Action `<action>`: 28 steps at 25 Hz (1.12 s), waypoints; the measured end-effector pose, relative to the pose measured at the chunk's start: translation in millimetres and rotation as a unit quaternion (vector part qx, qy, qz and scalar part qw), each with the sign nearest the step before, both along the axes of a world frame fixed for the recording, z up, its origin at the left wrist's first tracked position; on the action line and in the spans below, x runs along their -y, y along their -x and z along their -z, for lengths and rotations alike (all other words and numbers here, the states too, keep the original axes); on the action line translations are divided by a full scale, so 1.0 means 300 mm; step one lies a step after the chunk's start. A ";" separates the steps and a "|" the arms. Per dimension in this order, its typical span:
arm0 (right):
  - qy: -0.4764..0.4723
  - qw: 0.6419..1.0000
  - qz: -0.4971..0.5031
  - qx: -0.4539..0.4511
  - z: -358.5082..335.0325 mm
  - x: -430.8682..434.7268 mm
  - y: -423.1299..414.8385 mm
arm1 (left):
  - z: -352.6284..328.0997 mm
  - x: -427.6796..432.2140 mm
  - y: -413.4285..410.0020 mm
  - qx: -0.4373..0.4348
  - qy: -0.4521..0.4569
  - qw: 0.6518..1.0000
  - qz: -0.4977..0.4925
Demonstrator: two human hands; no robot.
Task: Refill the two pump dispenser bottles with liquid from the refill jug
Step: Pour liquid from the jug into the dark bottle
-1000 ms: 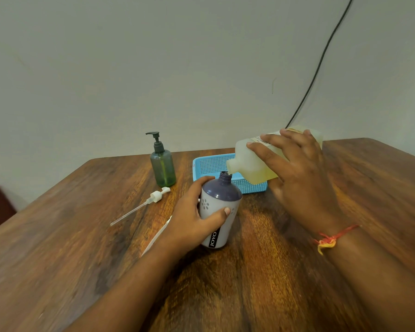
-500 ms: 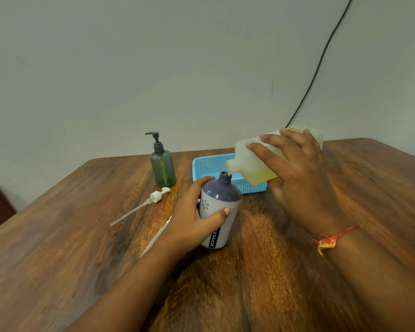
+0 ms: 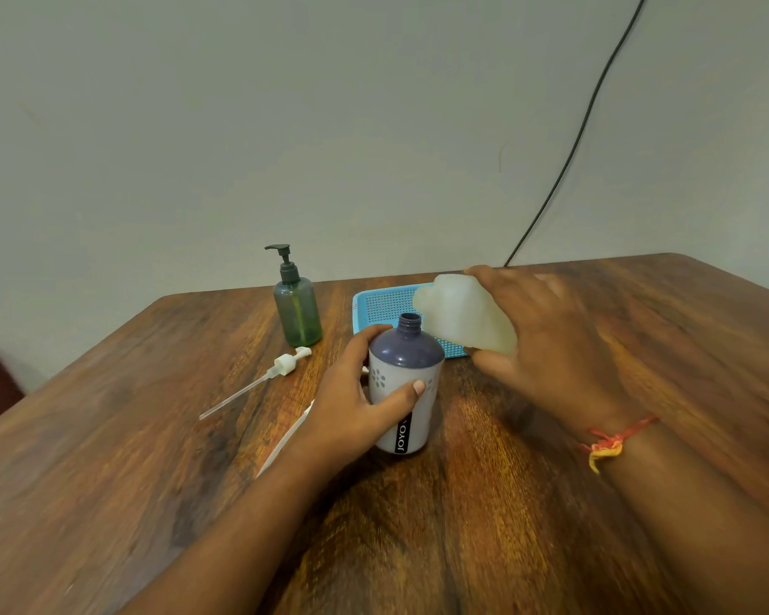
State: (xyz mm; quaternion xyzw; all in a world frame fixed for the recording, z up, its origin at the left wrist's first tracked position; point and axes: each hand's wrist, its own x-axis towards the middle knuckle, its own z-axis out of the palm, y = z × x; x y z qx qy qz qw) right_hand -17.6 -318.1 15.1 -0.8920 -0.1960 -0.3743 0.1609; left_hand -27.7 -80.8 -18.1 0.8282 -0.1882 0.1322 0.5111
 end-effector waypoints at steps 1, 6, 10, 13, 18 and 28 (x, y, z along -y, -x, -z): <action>-0.027 1.000 0.000 -0.015 0.002 0.001 -0.001 | 0.000 0.002 0.000 -0.002 0.005 1.000 -0.002; -0.225 0.965 0.051 -0.126 0.028 0.007 -0.007 | 0.012 0.011 -0.005 -0.009 0.017 1.000 -0.007; -0.281 0.943 0.057 -0.171 0.041 0.014 -0.020 | 0.021 0.010 -0.013 -0.009 -0.001 1.000 -0.004; -0.307 0.932 0.044 -0.184 0.042 0.019 -0.022 | 0.025 0.011 -0.016 -0.012 -0.002 1.000 0.000; -0.293 0.934 0.043 -0.201 0.045 0.017 -0.026 | 0.025 0.011 -0.022 -0.027 0.005 1.000 -0.003; -0.270 0.958 0.076 0.063 0.009 -0.025 0.029 | -0.010 -0.016 -0.023 0.004 0.085 0.995 -0.050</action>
